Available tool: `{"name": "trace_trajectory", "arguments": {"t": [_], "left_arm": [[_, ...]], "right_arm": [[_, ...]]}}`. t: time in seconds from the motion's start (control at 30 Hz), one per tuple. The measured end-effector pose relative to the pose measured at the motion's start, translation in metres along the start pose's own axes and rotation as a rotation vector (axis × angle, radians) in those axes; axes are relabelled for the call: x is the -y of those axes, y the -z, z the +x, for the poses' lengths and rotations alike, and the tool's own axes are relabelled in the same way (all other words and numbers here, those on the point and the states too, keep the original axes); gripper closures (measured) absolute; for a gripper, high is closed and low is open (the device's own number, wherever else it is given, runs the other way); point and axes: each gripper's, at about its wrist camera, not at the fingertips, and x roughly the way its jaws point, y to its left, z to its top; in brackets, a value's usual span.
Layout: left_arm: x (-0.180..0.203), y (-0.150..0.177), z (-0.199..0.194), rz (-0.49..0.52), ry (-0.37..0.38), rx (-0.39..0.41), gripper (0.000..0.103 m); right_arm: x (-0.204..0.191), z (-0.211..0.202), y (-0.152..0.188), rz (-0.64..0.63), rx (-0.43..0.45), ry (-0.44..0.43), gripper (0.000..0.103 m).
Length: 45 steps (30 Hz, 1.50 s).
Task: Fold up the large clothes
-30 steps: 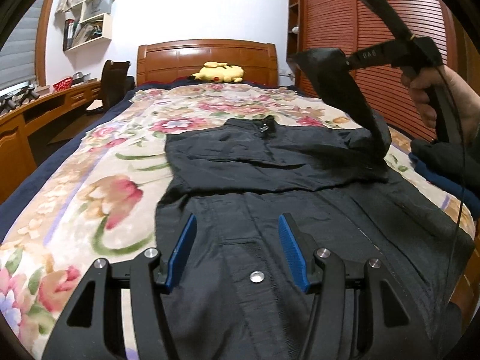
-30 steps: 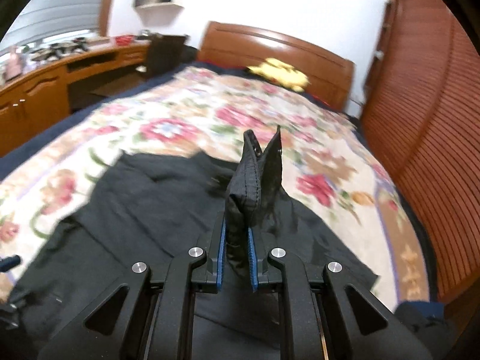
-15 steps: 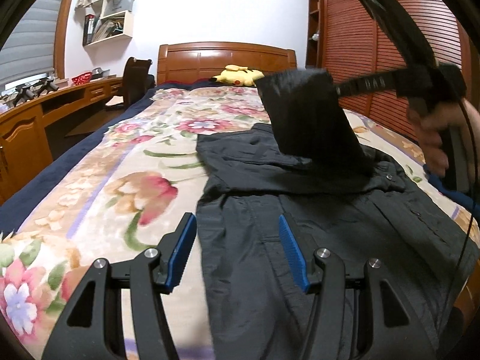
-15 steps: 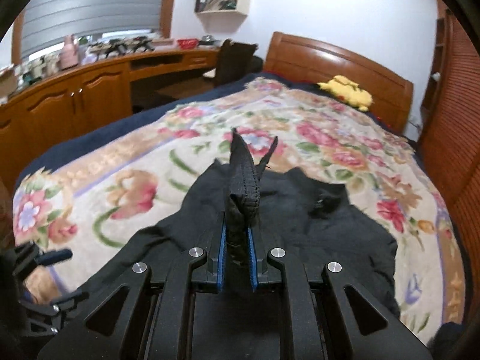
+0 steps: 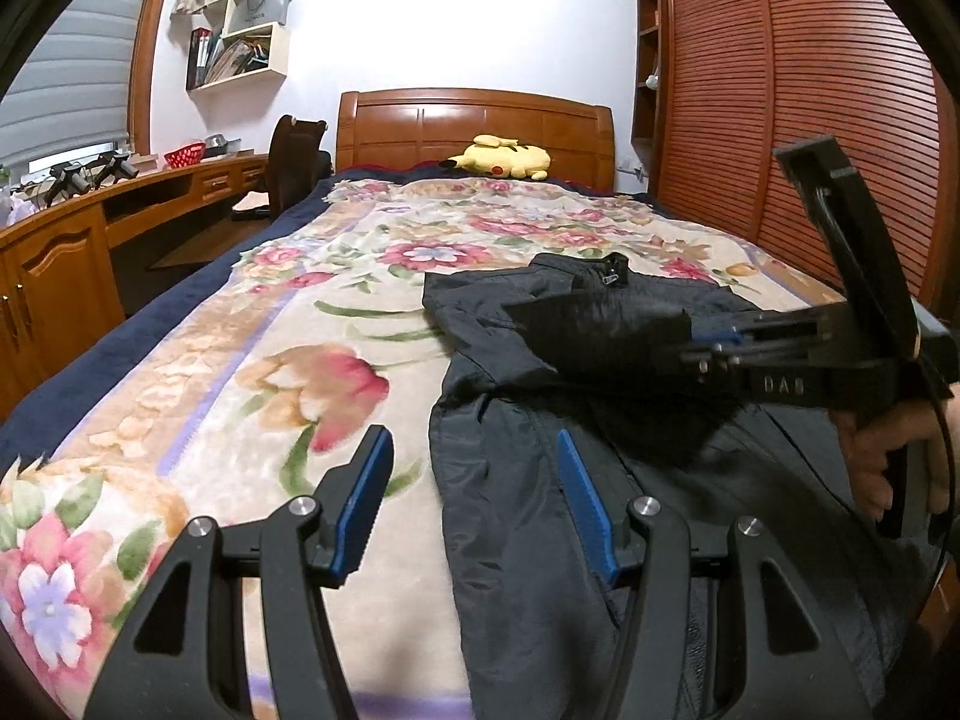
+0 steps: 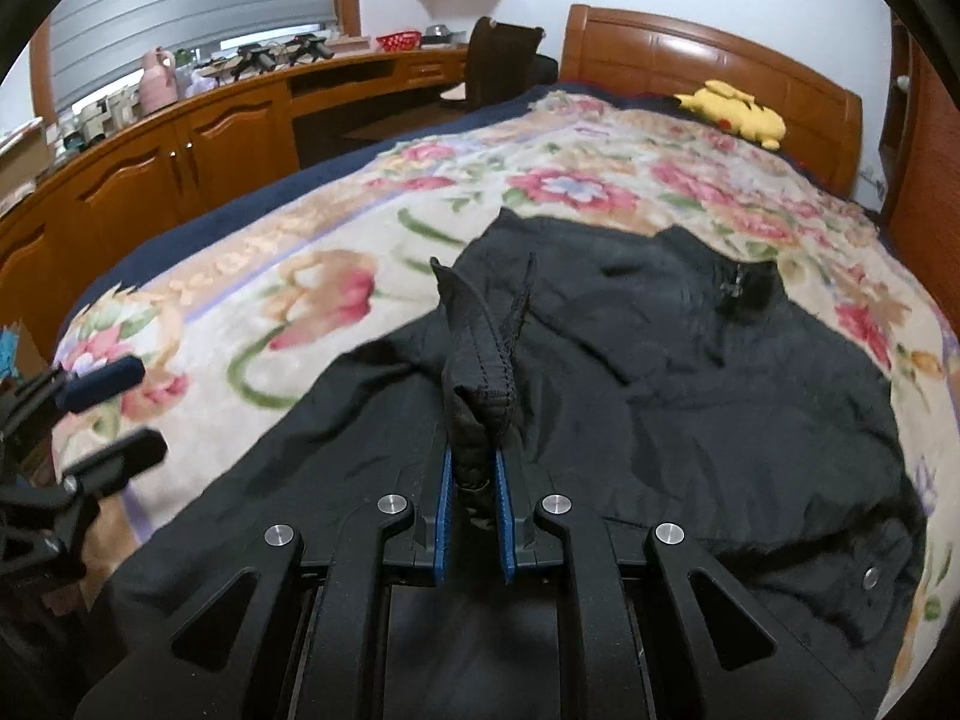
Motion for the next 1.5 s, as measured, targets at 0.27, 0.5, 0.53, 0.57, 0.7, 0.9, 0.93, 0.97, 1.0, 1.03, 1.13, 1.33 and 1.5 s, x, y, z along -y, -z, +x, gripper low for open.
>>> {"name": "trace_trajectory", "arguments": {"t": [0.27, 0.5, 0.53, 0.57, 0.7, 0.9, 0.93, 0.97, 1.0, 1.03, 1.13, 1.33, 1.5], "left_arm": [[0.001, -0.001, -0.001, -0.002, -0.002, -0.006, 0.047], [0.006, -0.001, 0.001, 0.017, 0.0, -0.007, 0.047], [0.006, -0.002, 0.001, 0.019, 0.002, -0.006, 0.047], [0.007, -0.002, 0.001, 0.02, 0.005, -0.006, 0.047], [0.012, -0.002, 0.003, 0.025, 0.017, -0.008, 0.047], [0.024, -0.002, 0.006, 0.046, 0.031, -0.011, 0.047], [0.026, -0.002, 0.006, 0.05, 0.033, -0.013, 0.047], [0.028, -0.002, 0.007, 0.052, 0.033, -0.015, 0.047], [0.029, -0.001, 0.008, 0.055, 0.034, -0.017, 0.047], [0.031, -0.001, 0.009, 0.057, 0.036, -0.02, 0.047], [0.037, -0.001, 0.012, 0.062, 0.045, -0.027, 0.047], [0.053, -0.001, 0.021, 0.087, 0.066, -0.05, 0.047], [0.068, 0.003, 0.034, 0.112, 0.097, -0.097, 0.047]], "right_arm": [[-0.011, -0.011, 0.021, -0.02, -0.009, 0.009, 0.056], [-0.002, -0.035, 0.041, -0.055, 0.01, 0.059, 0.047], [0.003, -0.038, 0.047, -0.055, 0.003, 0.083, 0.047], [0.009, -0.04, 0.052, -0.051, -0.005, 0.104, 0.047], [0.039, -0.05, 0.075, -0.013, -0.031, 0.173, 0.047], [0.083, -0.063, 0.105, 0.044, -0.066, 0.262, 0.047], [0.09, -0.065, 0.109, 0.054, -0.071, 0.277, 0.047], [0.095, -0.066, 0.113, 0.061, -0.074, 0.289, 0.047], [0.101, -0.067, 0.116, 0.069, -0.077, 0.298, 0.047], [0.106, -0.066, 0.12, 0.081, -0.081, 0.306, 0.047], [0.118, -0.062, 0.129, 0.112, -0.099, 0.317, 0.047], [0.127, -0.052, 0.138, 0.157, -0.119, 0.294, 0.047], [0.125, -0.046, 0.145, 0.157, -0.123, 0.287, 0.046]]}}
